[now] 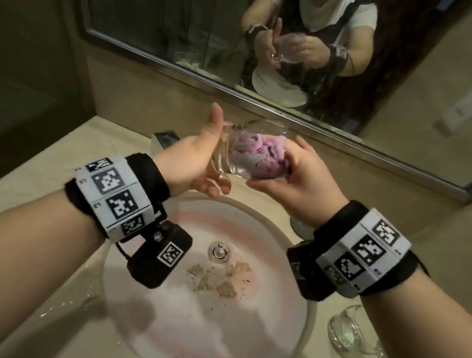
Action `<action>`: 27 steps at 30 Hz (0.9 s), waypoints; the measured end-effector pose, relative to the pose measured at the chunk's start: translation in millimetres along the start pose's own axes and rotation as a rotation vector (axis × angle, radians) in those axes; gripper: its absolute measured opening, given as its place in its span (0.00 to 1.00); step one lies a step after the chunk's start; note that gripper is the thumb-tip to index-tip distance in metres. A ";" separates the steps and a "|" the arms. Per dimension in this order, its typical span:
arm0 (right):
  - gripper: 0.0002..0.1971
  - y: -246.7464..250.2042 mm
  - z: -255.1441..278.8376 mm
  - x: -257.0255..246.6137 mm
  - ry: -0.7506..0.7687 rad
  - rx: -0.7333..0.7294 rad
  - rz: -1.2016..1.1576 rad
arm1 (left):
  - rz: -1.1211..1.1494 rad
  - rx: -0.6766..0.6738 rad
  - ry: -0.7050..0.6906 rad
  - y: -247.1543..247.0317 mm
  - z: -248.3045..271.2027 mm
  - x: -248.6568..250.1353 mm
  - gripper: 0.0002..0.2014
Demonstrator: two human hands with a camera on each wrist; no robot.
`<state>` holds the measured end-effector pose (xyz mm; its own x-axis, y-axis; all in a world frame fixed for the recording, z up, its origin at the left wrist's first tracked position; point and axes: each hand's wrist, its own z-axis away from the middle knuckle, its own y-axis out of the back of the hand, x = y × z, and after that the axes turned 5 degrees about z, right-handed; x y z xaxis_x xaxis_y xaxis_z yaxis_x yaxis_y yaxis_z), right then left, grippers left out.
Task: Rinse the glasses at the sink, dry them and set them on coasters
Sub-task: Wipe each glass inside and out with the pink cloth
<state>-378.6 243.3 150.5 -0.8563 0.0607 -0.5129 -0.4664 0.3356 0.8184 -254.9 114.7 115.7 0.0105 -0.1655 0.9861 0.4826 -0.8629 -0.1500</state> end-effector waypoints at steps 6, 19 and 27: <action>0.10 3.4 -6.4 -2.6 -0.311 -0.192 -0.655 | -0.408 0.238 -0.235 -6.8 -1.3 -4.4 0.19; 0.23 -39.8 -7.2 -13.7 0.094 -0.093 0.395 | 0.123 0.219 0.235 25.5 7.1 -36.5 0.34; 0.13 -88.1 11.1 -12.0 -0.446 -0.147 -0.592 | -0.314 0.048 -0.392 52.8 34.4 -87.9 0.24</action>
<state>-324.8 223.4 81.7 -0.2971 0.2946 -0.9083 -0.8723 0.3032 0.3837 -200.2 100.1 23.5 0.1823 0.2986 0.9368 0.5548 -0.8179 0.1527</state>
